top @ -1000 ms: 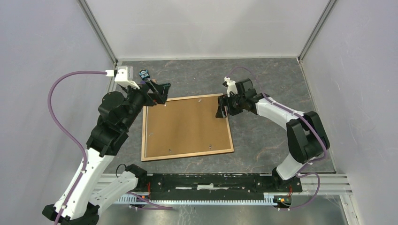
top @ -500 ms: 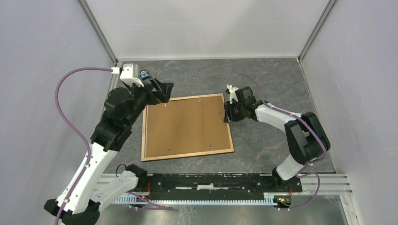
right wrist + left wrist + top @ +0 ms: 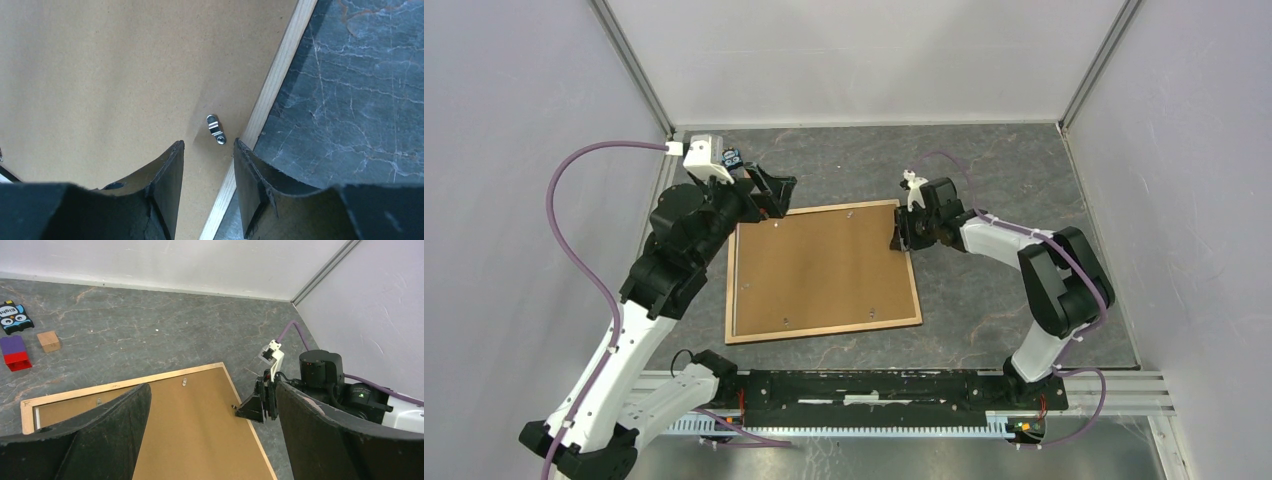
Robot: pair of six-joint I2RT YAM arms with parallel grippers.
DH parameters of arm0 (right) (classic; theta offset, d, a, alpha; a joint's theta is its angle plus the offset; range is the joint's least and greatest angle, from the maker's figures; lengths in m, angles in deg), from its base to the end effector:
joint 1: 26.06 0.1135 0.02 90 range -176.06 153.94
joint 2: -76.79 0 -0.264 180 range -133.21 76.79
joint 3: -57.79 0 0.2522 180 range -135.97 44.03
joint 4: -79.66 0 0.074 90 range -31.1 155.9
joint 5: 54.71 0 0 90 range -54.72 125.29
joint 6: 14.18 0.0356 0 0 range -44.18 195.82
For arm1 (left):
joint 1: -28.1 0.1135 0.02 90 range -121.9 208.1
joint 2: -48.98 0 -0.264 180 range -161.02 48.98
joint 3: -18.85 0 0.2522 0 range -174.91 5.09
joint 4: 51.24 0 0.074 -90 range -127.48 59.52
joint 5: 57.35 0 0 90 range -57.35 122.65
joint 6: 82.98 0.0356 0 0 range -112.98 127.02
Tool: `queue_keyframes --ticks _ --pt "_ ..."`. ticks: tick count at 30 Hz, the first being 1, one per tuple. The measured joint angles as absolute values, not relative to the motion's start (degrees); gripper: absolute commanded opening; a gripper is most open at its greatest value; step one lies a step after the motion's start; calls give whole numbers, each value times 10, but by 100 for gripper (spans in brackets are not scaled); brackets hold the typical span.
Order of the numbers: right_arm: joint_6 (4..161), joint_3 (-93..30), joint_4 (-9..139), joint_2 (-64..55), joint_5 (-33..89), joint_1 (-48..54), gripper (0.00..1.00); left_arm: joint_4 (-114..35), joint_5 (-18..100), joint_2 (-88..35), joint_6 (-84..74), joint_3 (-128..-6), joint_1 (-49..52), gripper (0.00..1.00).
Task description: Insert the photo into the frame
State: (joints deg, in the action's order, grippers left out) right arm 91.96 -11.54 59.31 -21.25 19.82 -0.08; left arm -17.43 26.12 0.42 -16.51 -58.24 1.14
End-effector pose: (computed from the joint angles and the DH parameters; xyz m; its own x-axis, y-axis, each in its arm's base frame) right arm 0.3097 0.1615 0.1719 -0.8133 -0.0983 -0.5734 -0.3677 0.8507 0.3757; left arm 0.1585 -0.0761 0.4218 -0.2147 -0.3358 -0.9171 0.2877 0.8756 -0.3879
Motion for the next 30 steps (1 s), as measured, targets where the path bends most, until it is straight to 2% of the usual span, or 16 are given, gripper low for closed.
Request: queue_keyframes --ticks 7,13,18,23,30 --pt "932 -122 629 -235 177 -4 48 -175 268 3 -165 -582 11 100" --pt "971 -97 709 -253 95 -9 52 -175 270 0 -165 -582 14 100" --pt "965 -89 709 -253 83 -10 54 -175 273 -13 -165 -582 14 100" --pt "931 -90 672 -233 127 -6 59 -174 273 -23 -165 -582 14 100" --pt "885 -78 608 -188 239 -7 59 -174 258 -54 -165 -581 14 100"
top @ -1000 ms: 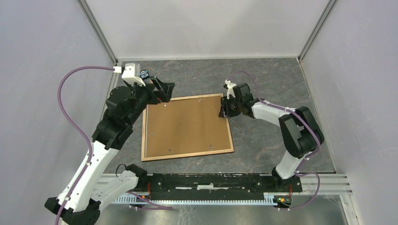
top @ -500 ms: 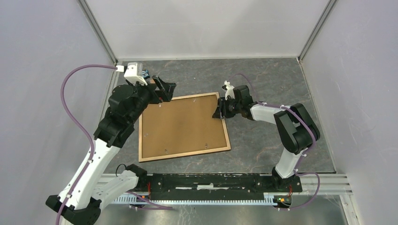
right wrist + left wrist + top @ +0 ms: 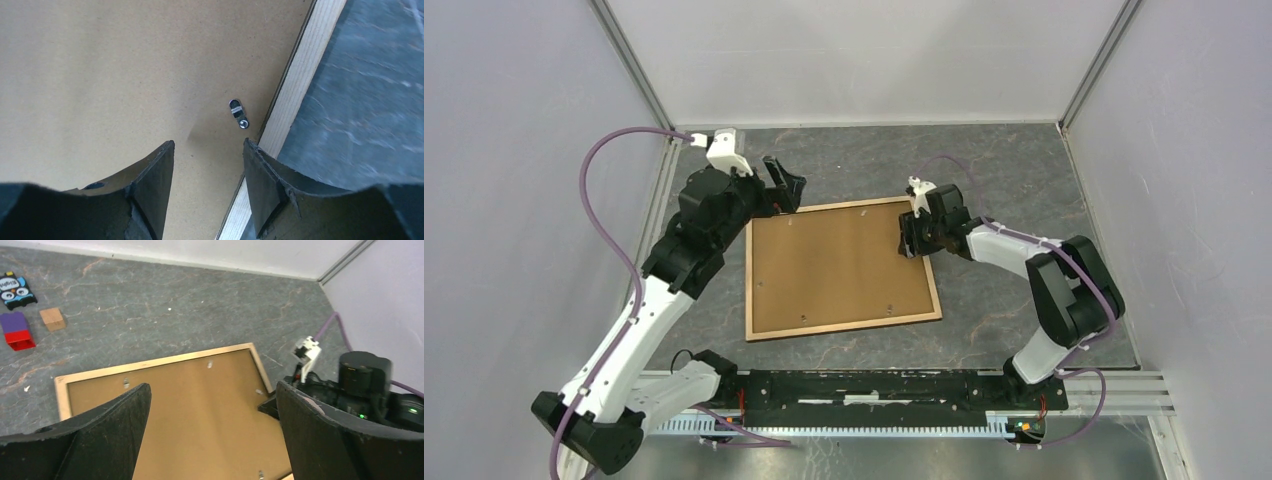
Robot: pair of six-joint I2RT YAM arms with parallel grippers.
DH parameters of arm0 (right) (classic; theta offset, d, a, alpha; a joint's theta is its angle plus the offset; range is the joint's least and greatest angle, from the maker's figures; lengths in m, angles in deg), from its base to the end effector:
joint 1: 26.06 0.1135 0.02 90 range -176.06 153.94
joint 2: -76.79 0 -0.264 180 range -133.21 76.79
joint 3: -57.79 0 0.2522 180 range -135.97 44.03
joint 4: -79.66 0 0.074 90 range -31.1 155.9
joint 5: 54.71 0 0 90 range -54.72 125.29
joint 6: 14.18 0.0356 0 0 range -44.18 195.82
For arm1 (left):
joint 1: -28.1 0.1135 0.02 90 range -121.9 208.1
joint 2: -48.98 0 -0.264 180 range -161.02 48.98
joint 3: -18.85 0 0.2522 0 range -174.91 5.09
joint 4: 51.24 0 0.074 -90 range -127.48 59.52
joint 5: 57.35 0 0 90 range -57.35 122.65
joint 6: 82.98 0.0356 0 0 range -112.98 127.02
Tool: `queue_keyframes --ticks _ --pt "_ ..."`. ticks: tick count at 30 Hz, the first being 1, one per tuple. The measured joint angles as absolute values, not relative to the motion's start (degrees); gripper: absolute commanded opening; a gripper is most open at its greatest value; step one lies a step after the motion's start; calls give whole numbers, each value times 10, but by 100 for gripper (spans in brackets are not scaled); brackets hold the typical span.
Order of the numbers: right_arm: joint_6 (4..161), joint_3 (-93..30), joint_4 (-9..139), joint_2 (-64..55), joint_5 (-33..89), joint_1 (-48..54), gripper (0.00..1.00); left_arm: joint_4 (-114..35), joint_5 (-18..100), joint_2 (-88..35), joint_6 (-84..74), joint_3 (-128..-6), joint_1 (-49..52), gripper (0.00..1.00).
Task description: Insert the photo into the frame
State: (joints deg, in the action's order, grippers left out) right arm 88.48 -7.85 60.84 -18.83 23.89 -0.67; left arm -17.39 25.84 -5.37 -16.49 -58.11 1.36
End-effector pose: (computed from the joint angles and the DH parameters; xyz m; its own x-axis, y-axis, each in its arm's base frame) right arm 0.3006 0.1504 0.1683 -0.7811 -0.1329 -0.6101 -0.3759 0.8803 0.2895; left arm 0.1860 -0.0890 0.4037 -0.2964 -0.2942 -0.9086 0.2450 0.8961 -0.3701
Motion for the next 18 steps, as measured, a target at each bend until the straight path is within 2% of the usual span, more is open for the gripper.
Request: queue_keyframes --ticks 5,9,13,18 --pt "860 -42 585 -156 316 -7 61 -161 247 -99 -166 -578 14 100" --pt "843 -1 564 -105 359 -8 64 -155 263 -101 -193 -525 13 100" --pt "828 32 543 -51 374 -15 69 -109 273 -100 -220 -463 13 100" --pt "819 48 534 13 374 -26 75 -47 273 -152 -231 -459 14 100"
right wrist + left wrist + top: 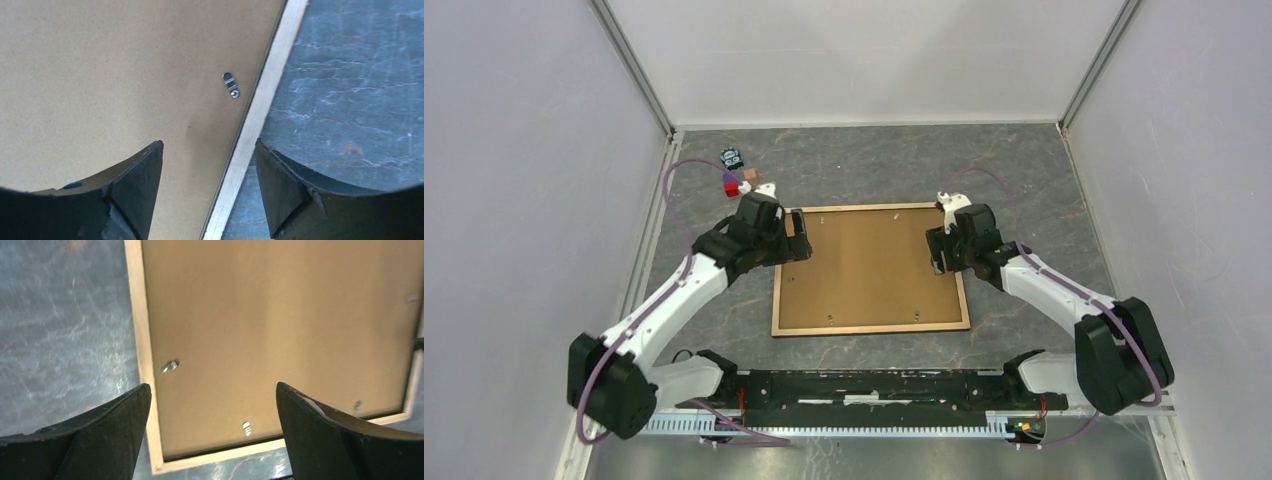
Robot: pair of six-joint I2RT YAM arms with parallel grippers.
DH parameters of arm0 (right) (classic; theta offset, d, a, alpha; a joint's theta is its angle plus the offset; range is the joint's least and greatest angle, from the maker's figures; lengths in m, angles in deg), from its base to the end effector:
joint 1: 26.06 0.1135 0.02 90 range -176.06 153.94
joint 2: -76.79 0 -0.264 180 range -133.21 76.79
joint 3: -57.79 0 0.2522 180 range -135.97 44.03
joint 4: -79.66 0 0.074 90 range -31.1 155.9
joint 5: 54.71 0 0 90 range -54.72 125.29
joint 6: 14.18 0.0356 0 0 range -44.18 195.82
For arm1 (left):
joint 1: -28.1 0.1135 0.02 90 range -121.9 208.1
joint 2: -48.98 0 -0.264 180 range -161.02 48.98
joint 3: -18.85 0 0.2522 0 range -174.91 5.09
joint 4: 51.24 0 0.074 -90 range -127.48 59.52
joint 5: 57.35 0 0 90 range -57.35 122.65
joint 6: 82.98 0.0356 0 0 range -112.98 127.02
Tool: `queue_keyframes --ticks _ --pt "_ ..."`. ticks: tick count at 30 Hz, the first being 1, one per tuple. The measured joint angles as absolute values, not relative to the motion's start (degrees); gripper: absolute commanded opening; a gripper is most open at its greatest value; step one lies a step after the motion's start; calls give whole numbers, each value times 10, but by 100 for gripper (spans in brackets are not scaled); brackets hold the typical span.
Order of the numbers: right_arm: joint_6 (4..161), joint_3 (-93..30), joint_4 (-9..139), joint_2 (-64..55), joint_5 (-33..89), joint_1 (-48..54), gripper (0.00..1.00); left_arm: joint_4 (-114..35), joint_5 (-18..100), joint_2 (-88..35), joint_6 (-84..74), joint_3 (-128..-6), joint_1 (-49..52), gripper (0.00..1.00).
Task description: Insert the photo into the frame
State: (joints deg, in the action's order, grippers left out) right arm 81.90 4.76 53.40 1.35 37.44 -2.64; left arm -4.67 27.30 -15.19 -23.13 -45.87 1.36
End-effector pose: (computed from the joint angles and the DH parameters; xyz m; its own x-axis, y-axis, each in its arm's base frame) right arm 0.2383 0.1018 0.1906 -0.7248 -0.1986 -0.6597 -0.2994 0.9532 0.0419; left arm 0.2097 -0.1019 0.2748 -0.7517 -0.1813 -0.6342 0.0146 0.9567 -0.2908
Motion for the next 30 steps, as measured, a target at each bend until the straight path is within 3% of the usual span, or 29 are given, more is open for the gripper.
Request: queue_keyframes --ticks 9,14,23,30 --pt "821 92 543 60 372 -70 91 19 287 -339 -230 -513 83 100" --pt "823 97 542 62 373 -82 98 18 298 -421 -217 -539 127 87" --pt "837 96 563 56 390 -93 98 16 314 -471 -183 -550 138 66" --pt "848 45 552 -35 409 -96 96 22 328 -503 -178 -569 137 53"
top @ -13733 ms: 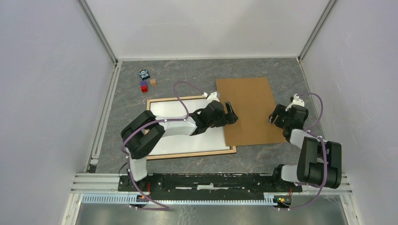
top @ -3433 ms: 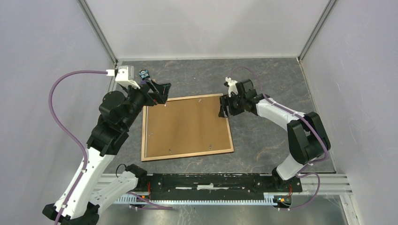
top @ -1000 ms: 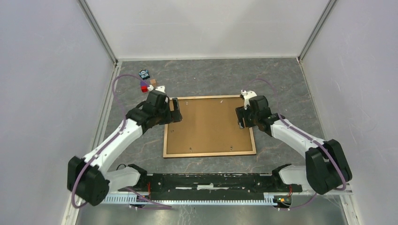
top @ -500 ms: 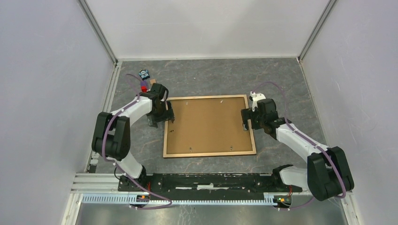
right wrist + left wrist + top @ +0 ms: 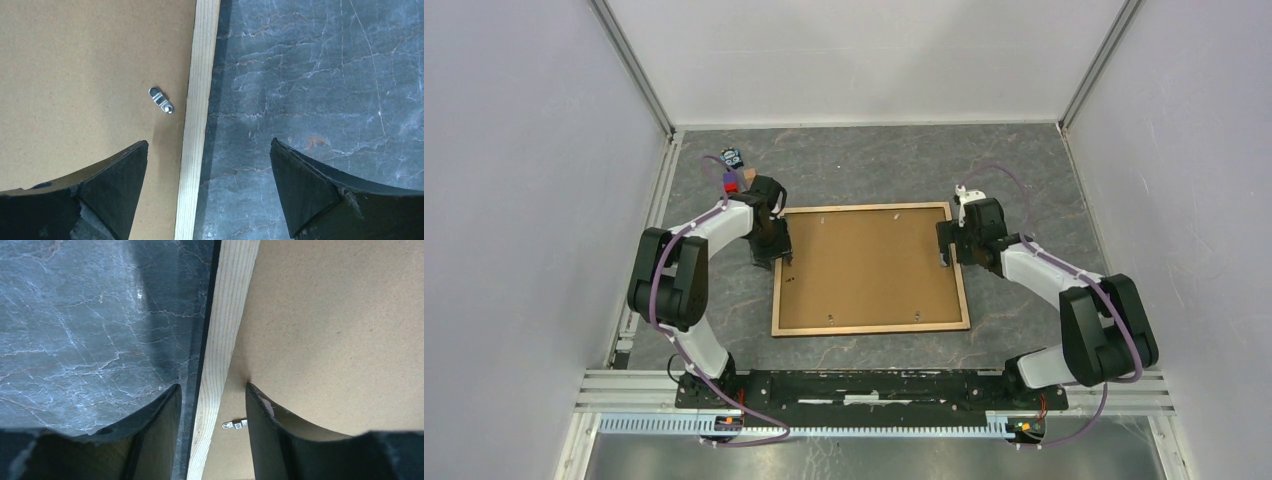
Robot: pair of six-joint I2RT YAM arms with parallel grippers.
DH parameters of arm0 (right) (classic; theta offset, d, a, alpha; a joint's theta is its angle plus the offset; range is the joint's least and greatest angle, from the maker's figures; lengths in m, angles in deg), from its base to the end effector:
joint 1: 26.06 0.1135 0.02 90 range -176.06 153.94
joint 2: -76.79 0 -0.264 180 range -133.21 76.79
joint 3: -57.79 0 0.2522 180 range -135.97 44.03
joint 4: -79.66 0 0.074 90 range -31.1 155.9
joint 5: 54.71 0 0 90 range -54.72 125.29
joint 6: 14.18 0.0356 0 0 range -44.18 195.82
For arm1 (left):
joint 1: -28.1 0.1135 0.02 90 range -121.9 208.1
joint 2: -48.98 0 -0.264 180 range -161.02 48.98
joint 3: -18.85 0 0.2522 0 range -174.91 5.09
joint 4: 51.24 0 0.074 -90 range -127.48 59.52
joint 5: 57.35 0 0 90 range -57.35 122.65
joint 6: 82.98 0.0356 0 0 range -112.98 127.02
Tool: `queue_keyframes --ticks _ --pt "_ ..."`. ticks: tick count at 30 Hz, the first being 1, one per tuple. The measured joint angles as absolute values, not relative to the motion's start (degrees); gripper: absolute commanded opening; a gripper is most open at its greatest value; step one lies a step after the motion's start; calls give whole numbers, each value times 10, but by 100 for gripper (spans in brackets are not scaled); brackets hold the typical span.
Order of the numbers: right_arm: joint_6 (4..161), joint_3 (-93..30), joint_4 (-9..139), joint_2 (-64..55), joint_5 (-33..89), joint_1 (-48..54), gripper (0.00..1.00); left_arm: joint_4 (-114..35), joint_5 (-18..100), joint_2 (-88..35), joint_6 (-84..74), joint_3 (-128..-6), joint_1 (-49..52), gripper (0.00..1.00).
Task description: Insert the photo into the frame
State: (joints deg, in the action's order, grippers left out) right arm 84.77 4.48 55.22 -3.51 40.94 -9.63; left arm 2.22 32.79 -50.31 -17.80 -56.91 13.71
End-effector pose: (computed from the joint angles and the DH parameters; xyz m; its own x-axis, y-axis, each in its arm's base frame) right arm 0.2585 0.0726 0.1737 -0.7754 -0.0673 -0.6279 -0.1032 0.9944 0.0210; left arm 0.3085 -0.0792 0.1666 -0.9611 -0.1868 -0.2033 -0.1701 0.9807 -0.0967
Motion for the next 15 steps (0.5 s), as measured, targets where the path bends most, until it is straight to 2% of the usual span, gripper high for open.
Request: queue_keyframes --ticks 2,10,15 --pt "848 34 554 -50 407 -97 93 22 329 -503 -178 -569 136 48" --pt "856 14 565 -91 398 -97 77 23 333 -505 -178 -571 134 44" --pt "870 3 578 -112 401 -96 74 24 333 -505 -178 -571 134 43"
